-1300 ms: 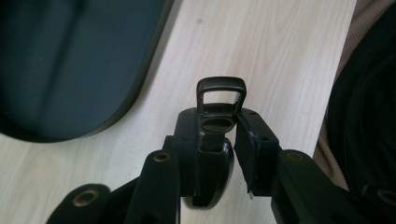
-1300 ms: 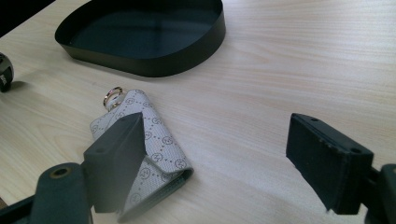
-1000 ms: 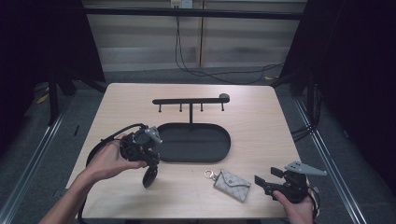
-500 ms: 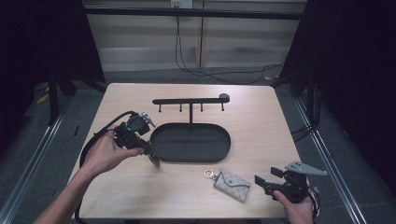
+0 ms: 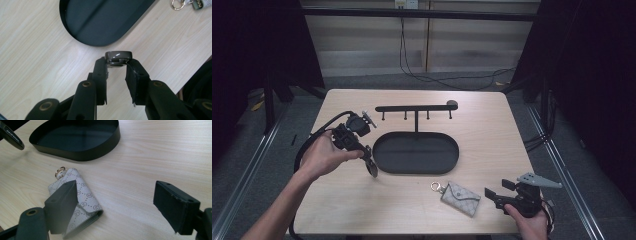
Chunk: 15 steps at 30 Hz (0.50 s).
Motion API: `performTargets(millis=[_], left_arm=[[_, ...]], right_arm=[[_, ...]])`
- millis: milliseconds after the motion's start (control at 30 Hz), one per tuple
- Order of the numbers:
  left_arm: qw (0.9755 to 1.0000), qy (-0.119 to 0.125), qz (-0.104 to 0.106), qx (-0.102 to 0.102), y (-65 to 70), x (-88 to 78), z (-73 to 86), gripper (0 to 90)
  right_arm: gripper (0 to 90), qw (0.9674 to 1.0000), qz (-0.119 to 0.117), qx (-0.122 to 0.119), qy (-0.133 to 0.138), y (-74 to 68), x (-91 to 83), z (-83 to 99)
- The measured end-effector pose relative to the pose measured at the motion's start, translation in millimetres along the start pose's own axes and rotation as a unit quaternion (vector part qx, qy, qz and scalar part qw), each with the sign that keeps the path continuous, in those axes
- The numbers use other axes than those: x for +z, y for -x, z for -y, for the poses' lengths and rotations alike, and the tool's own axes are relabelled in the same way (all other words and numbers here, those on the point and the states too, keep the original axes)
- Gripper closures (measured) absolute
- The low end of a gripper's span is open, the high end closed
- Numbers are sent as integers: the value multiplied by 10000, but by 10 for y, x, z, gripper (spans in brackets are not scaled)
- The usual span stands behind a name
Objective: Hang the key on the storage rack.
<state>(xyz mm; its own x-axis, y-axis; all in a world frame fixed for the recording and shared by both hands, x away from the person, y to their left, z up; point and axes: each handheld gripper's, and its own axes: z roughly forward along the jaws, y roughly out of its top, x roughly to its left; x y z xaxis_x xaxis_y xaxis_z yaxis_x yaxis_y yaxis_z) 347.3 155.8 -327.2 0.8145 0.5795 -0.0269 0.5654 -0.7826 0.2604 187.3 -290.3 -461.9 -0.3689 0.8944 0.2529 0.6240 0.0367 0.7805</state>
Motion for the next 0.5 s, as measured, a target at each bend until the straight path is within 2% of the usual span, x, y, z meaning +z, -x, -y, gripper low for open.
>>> performTargets(millis=[167, 300, 500], left_arm=[[9998, -144, 53, -143, -29, -38, -65, 707], [9996, -192, 5, -202, -45, -78, -132, 708], [9993, -302, -13, -214, -60, -120, -213, 708]], right_arm=[[195, 10000, 2, 2, -2, -2, 0, 0], [195, 10000, 9, -10, -18, 0, 1, 1], [195, 10000, 0, -13, -29, 0, 3, 1]])
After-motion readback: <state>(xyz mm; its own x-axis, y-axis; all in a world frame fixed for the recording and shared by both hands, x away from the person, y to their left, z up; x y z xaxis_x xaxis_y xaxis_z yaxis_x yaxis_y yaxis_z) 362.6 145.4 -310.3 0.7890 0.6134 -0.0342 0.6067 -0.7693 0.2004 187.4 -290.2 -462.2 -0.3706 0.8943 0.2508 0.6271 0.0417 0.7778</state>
